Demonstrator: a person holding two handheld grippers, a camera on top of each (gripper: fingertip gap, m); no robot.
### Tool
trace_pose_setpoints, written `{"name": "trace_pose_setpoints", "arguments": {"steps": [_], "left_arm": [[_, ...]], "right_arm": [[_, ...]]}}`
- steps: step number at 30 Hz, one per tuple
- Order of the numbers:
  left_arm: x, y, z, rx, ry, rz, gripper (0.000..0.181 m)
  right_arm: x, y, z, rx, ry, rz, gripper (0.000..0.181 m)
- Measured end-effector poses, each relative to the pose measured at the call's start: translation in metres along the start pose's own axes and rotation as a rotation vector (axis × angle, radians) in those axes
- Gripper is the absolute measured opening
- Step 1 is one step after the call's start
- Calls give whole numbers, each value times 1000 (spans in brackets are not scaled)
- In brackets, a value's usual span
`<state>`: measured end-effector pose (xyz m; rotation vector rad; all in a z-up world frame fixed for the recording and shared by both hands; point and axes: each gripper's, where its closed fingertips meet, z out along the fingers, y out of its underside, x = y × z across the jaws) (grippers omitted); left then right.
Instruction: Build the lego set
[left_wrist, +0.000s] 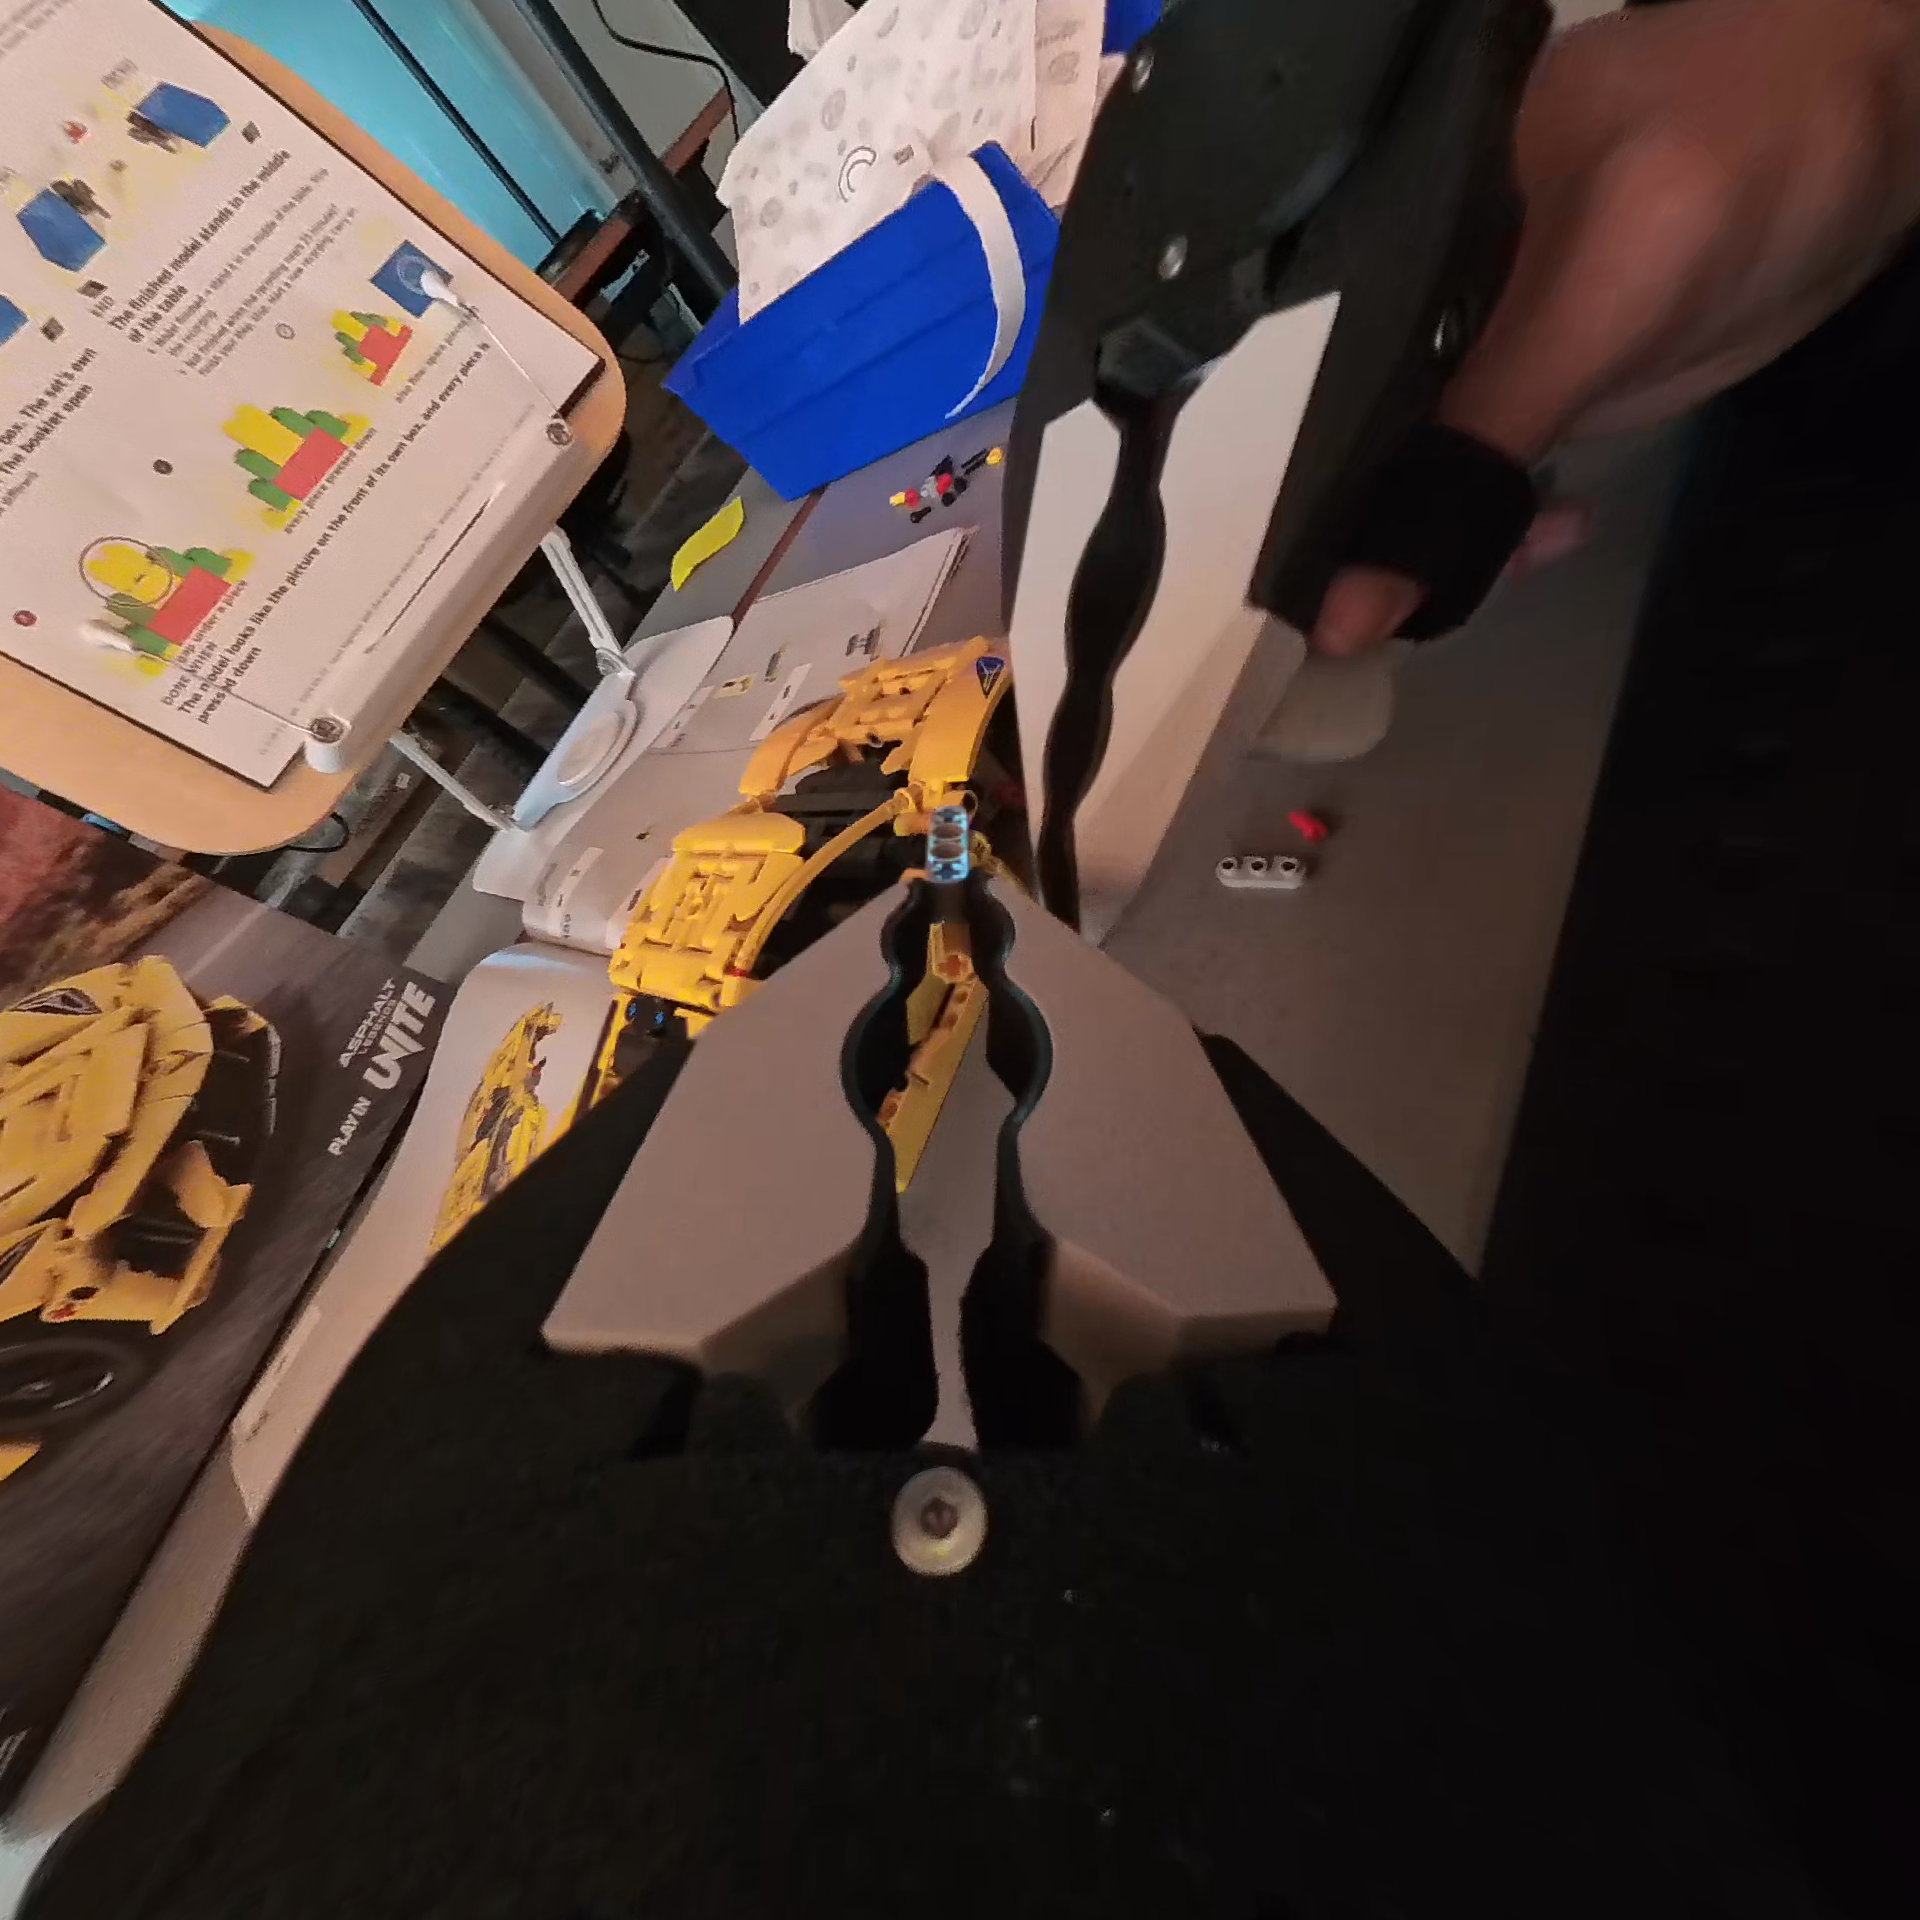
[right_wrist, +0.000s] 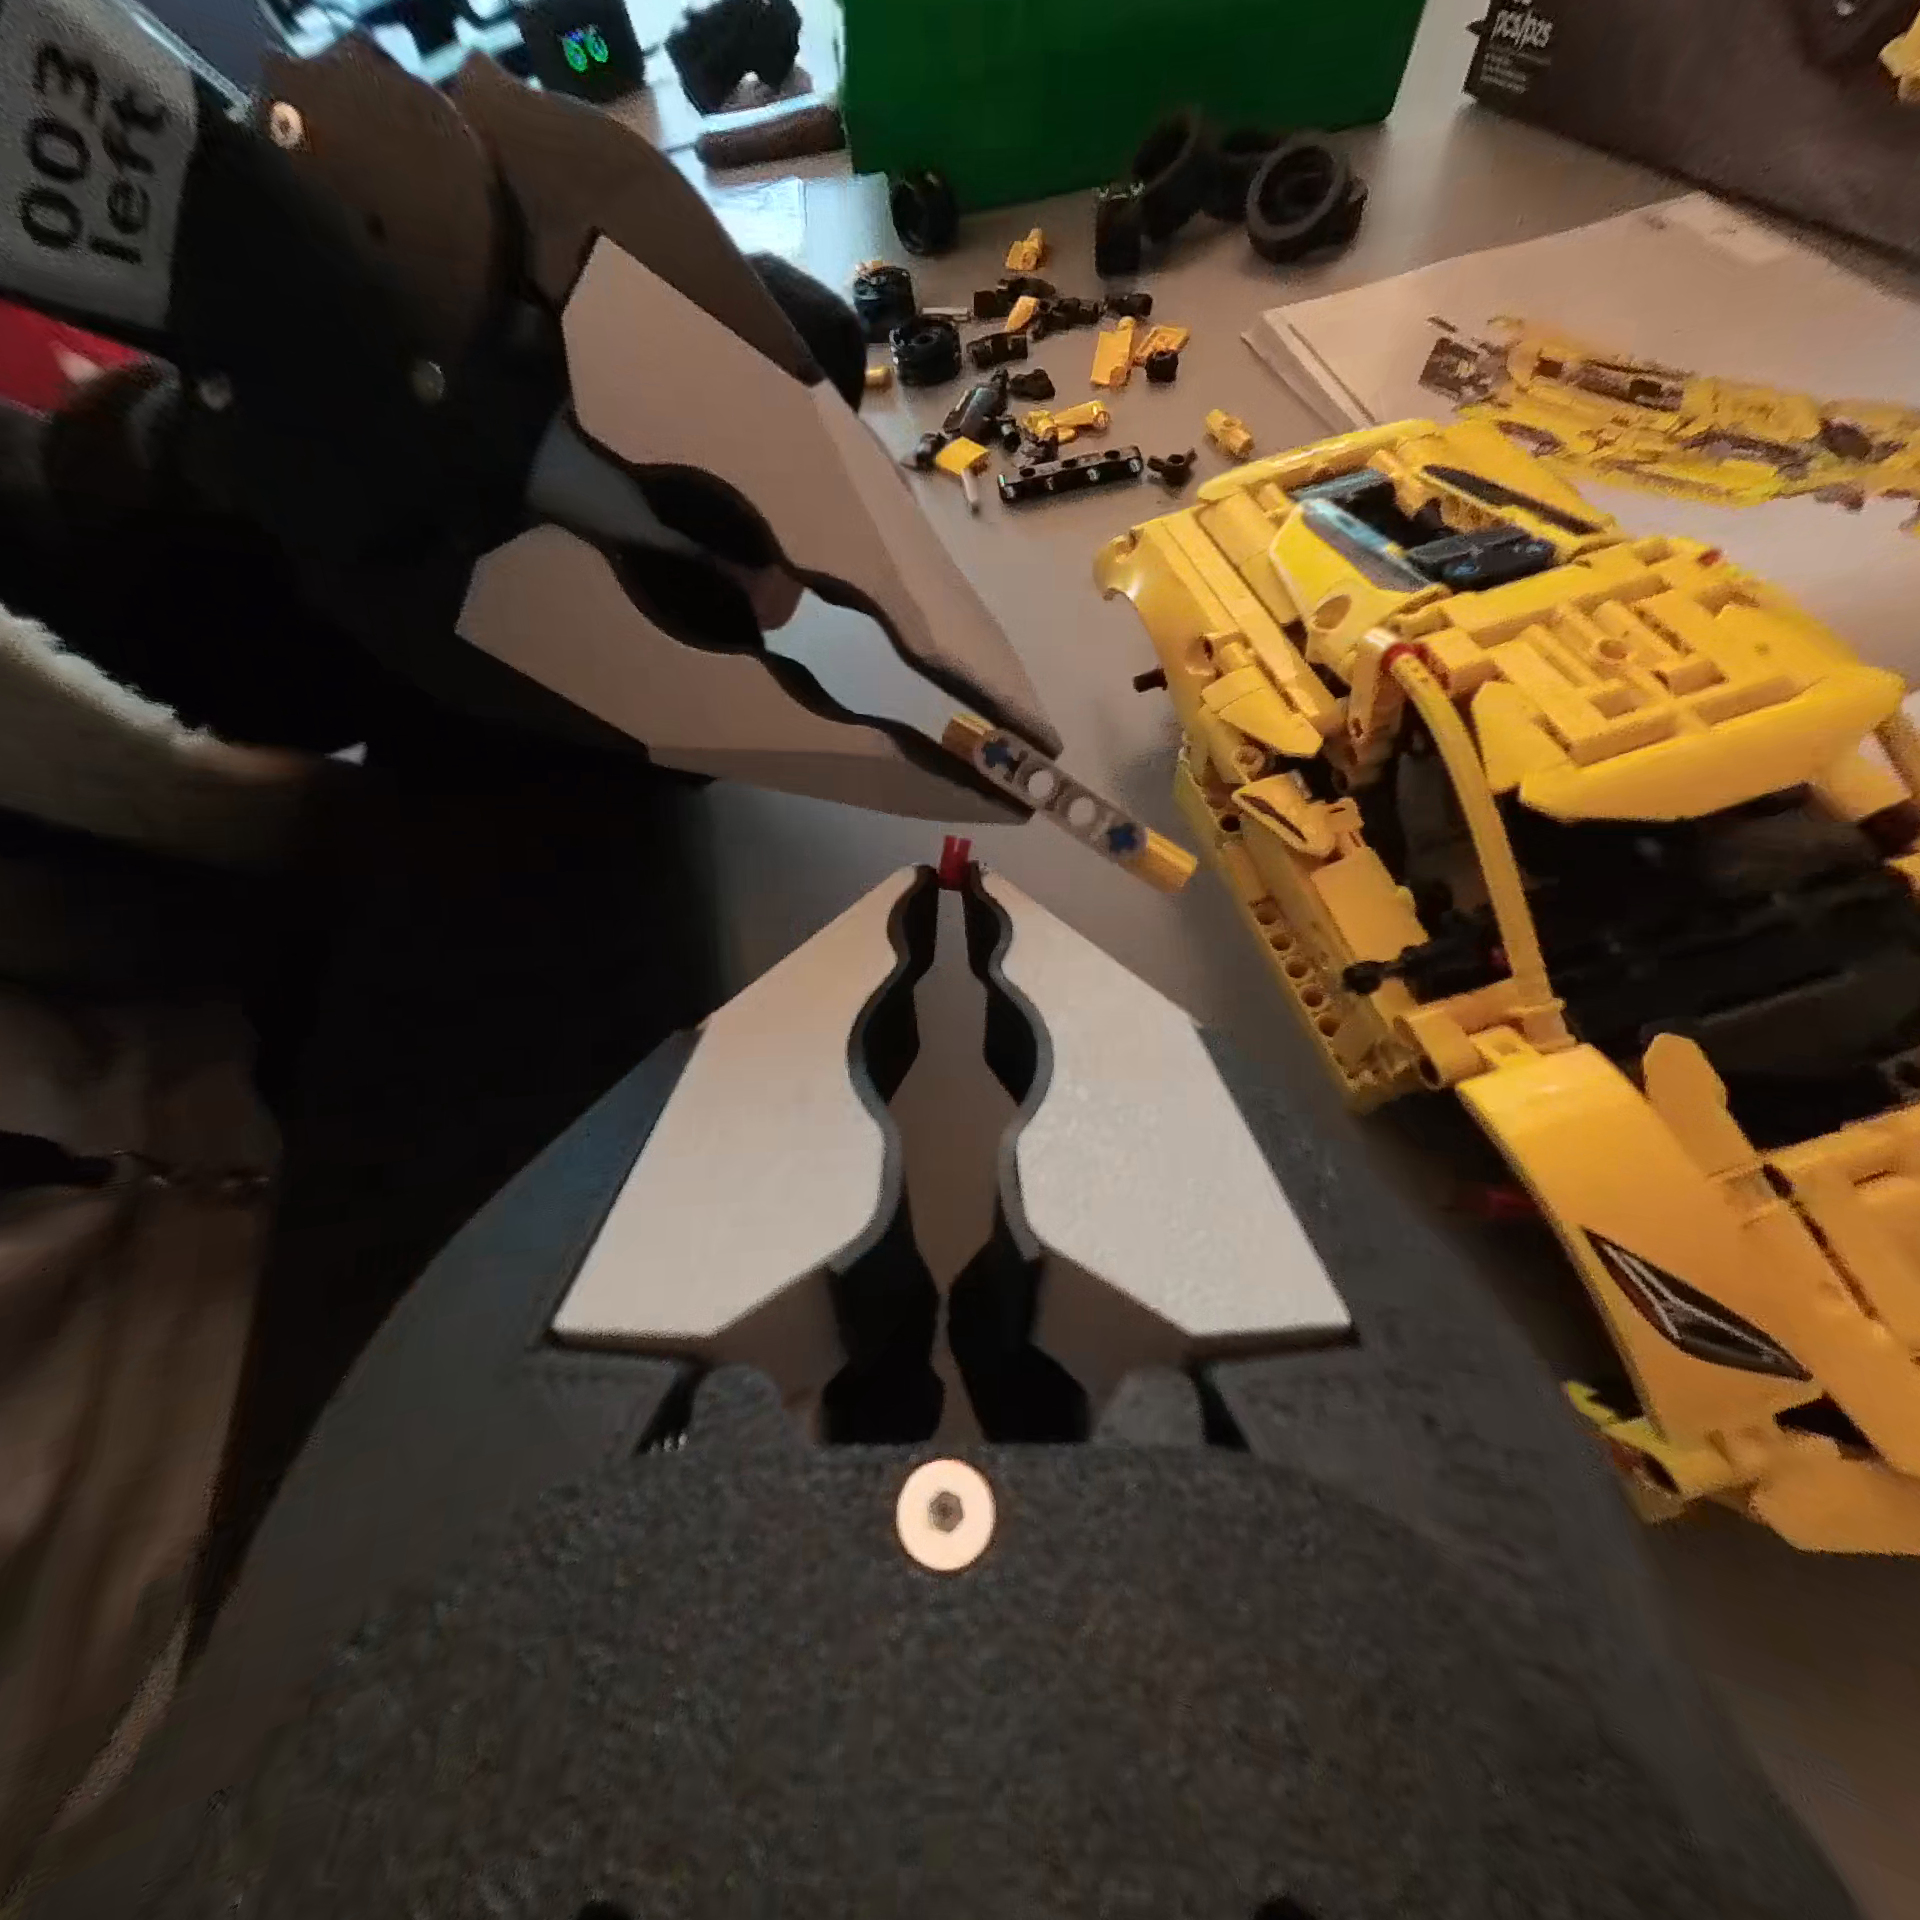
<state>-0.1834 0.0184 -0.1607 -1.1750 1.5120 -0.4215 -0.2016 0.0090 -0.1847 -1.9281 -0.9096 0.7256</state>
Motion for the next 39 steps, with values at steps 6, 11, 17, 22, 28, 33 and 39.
{"name": "trace_pose_setpoints", "arguments": {"steps": [6, 11, 17, 22, 28, 33, 39], "left_arm": [[-1, -1, 0, 8, 2, -22, 7], [-6, 10, 0, -39, -16, -31, 6], [-9, 10, 0, -43, -39, -15, 6], [-3, 9, 2, -47, -22, 3, 6], [-9, 13, 1, -65, -49, -12, 6], [-3, 17, 4, -92, -32, 17, 6], [-5, 18, 4, -97, -66, 111, 6]], "right_arm": [[0, -10, -3, 49, 23, 4, 4], [2, -11, -5, 68, 27, 11, 4], [6, -5, -6, 37, 47, 1, 4], [2, -4, 1, 0, 91, -80, 4], [1, -15, -4, 70, 76, -22, 4], [4, -21, -7, 103, 91, -11, 3], [6, -5, -4, -8, 115, -61, 4]]}}
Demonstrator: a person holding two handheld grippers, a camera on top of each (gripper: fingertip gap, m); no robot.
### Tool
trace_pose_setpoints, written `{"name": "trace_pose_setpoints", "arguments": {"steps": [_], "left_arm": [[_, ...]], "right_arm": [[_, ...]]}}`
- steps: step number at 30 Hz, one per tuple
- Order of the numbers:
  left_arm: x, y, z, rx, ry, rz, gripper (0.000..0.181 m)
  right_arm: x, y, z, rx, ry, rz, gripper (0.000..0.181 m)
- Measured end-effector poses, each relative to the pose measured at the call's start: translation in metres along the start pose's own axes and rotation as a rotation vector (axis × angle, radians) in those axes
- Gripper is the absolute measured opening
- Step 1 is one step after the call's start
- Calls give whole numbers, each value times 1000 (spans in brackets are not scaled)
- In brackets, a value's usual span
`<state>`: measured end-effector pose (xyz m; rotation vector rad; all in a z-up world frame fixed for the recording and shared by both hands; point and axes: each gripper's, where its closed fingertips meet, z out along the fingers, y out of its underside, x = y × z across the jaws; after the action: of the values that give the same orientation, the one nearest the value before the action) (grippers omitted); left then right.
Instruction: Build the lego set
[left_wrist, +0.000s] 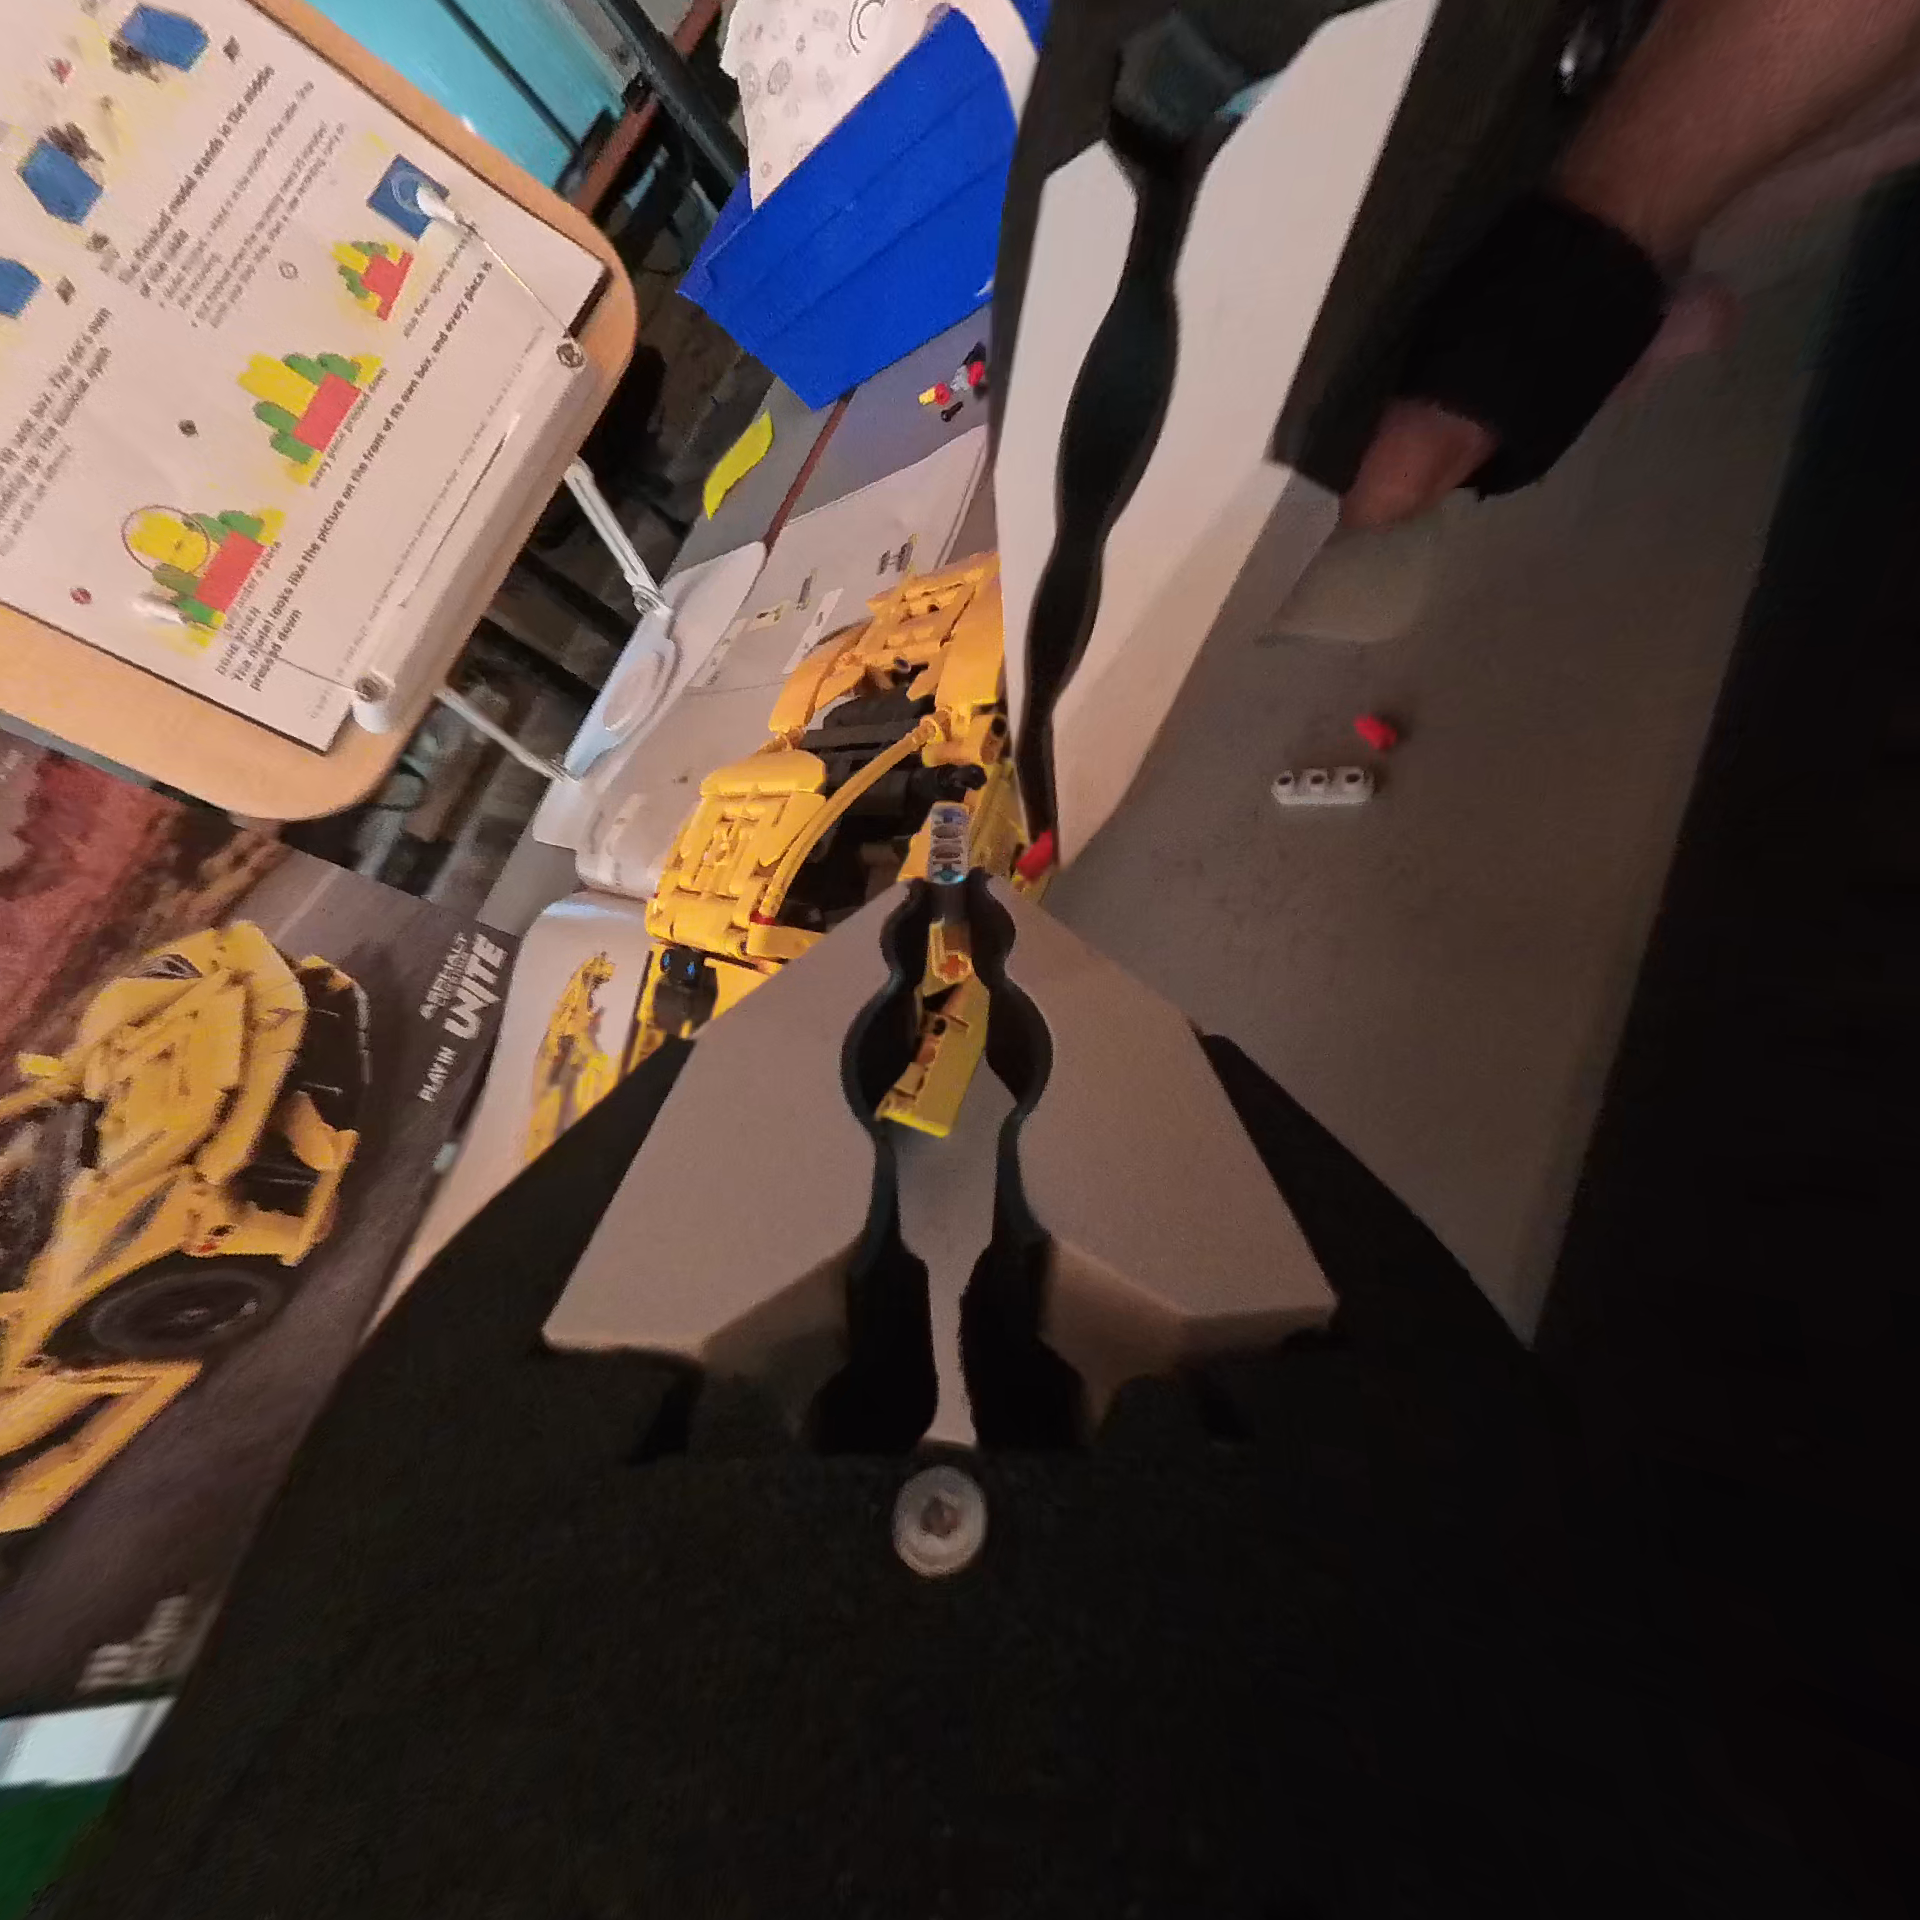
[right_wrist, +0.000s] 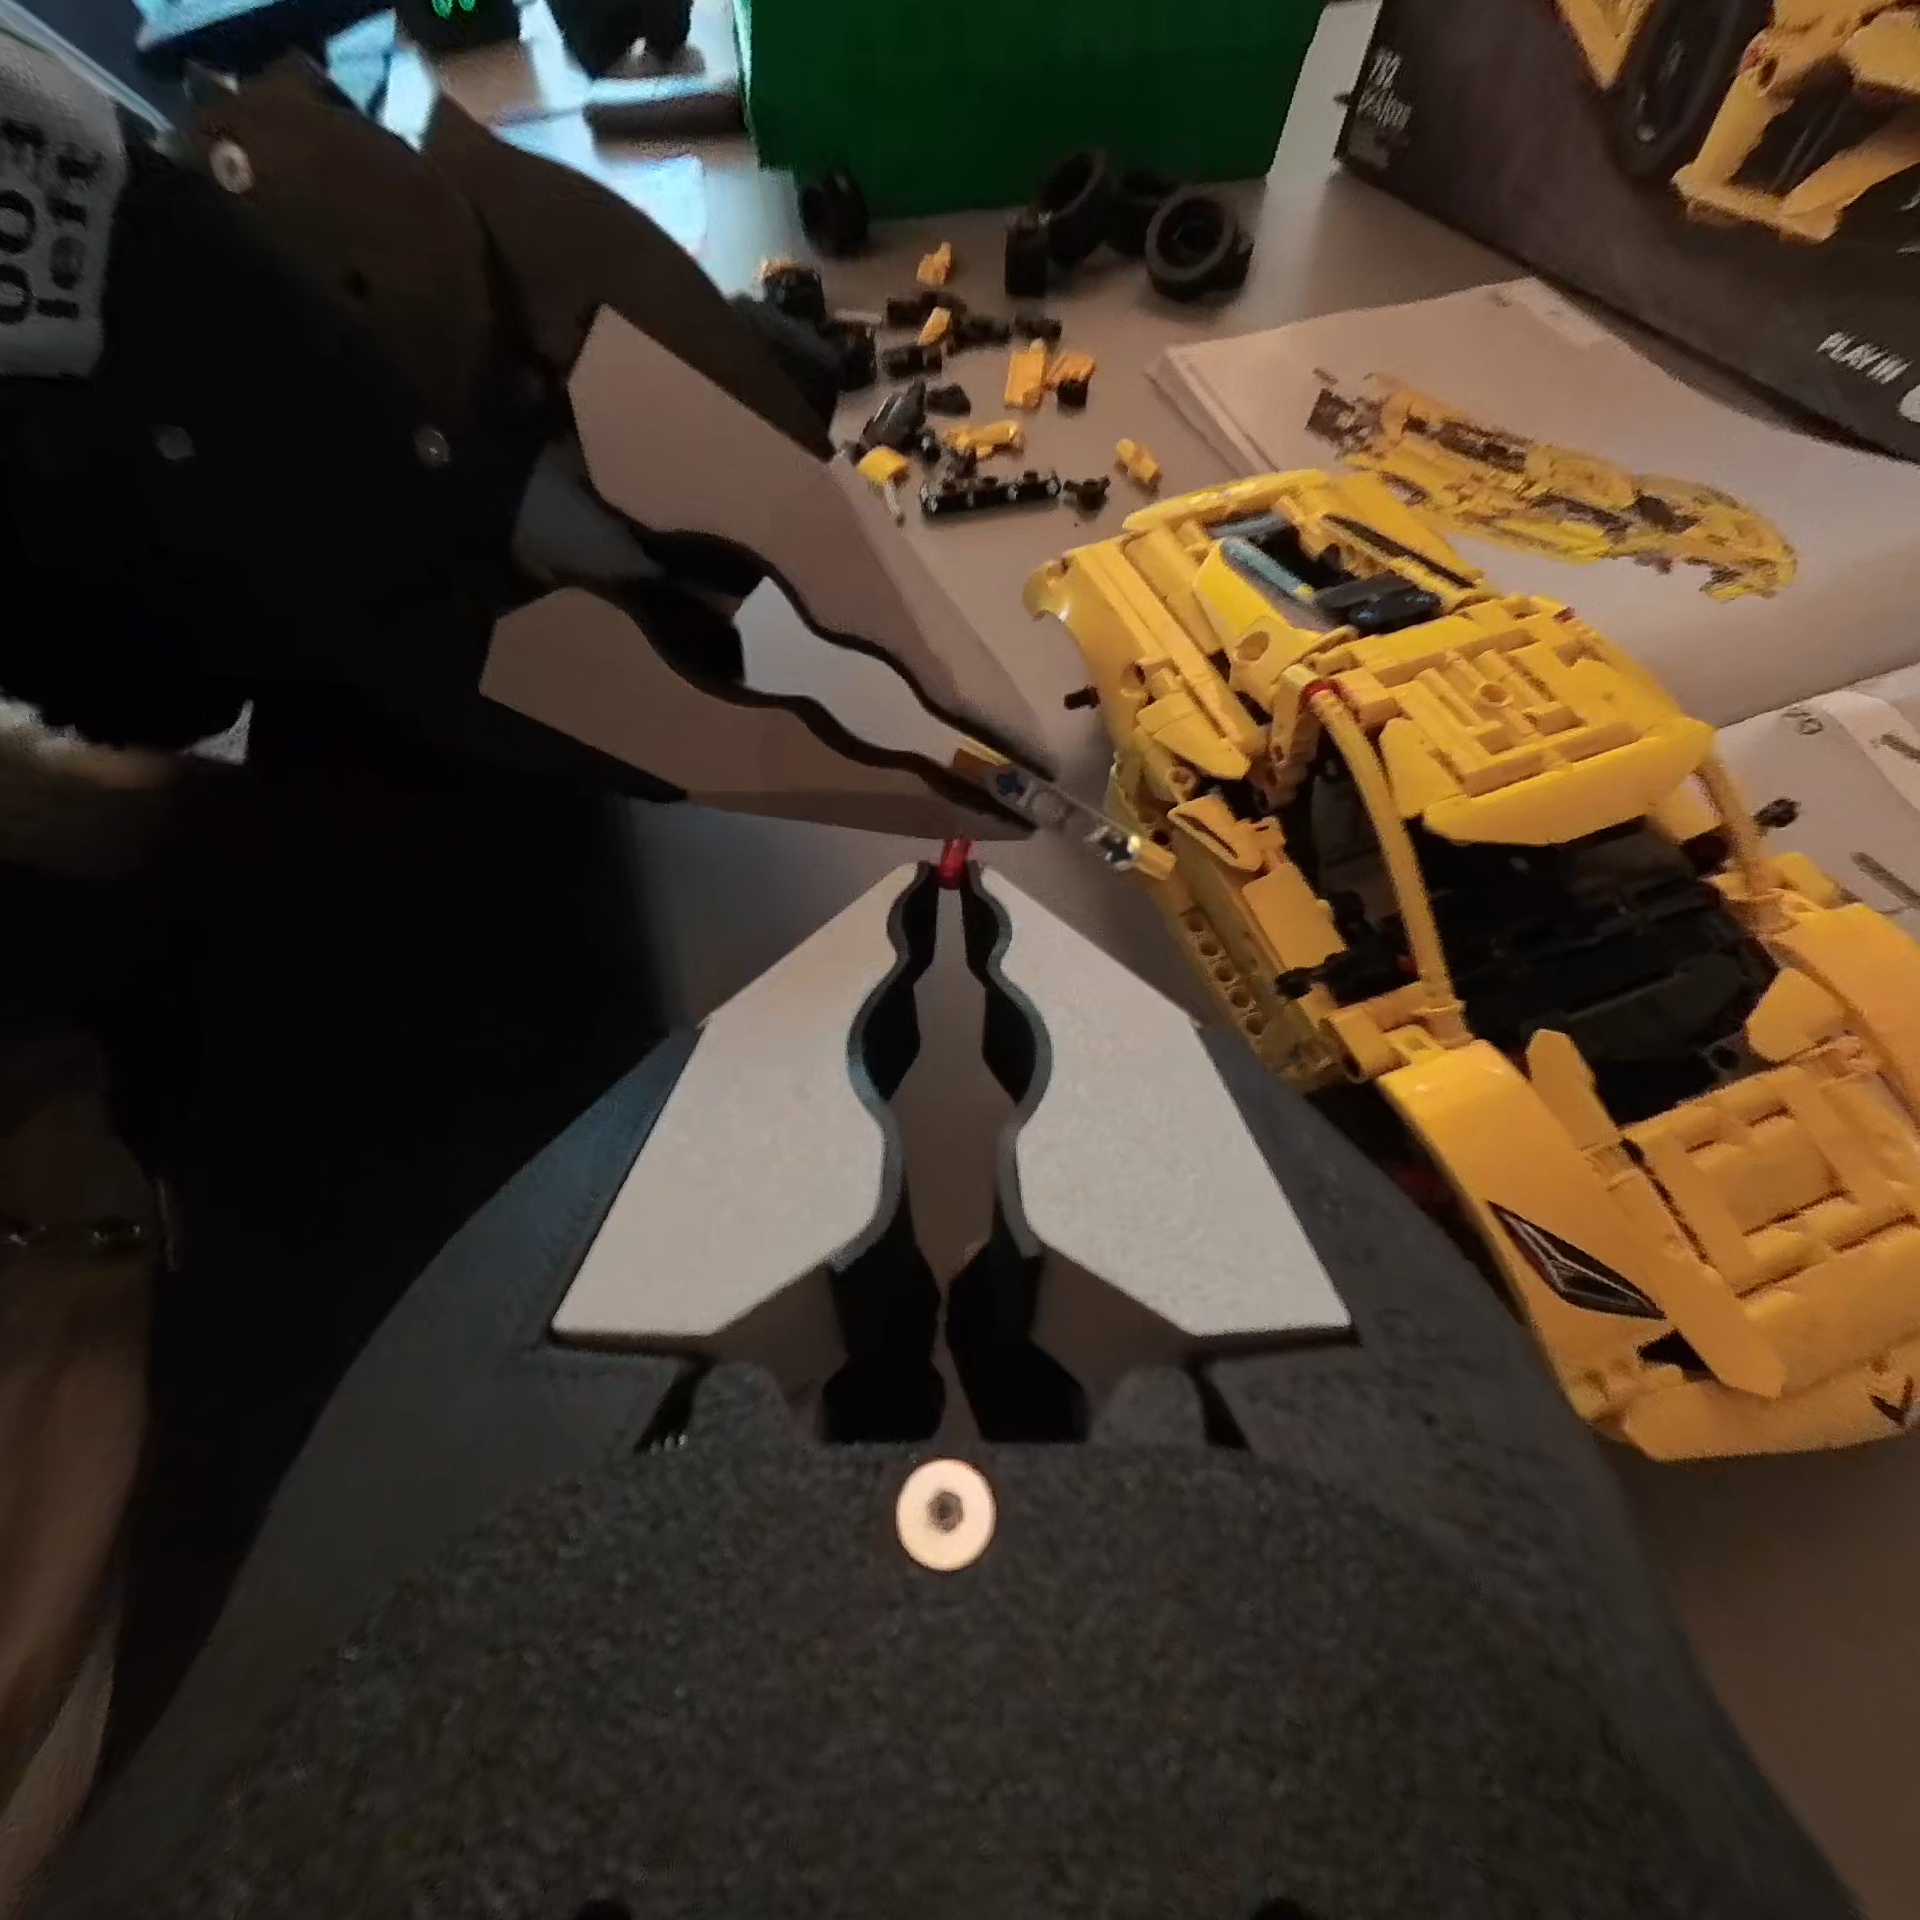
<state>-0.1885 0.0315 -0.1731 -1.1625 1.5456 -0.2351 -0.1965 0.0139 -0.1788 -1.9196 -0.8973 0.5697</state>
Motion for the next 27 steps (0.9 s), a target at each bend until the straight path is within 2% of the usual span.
{"name": "trace_pose_setpoints", "arguments": {"steps": [2, 7, 17, 24, 27], "left_arm": [[1, 2, 2, -22, -25, 63, 6], [1, 0, 2, -12, -7, 23, 6], [2, 2, 4, -23, 6, 0, 6], [5, 10, 6, -63, -8, 113, 6], [10, 8, 7, -60, -10, 166, 6]], "right_arm": [[0, 8, 4, -62, 17, -46, 4], [-3, 5, 6, -67, 53, -124, 4], [-3, 2, 4, -21, 22, -49, 4], [13, -4, -9, 9, 95, -68, 4], [16, 2, -5, -46, 123, -100, 4]]}}
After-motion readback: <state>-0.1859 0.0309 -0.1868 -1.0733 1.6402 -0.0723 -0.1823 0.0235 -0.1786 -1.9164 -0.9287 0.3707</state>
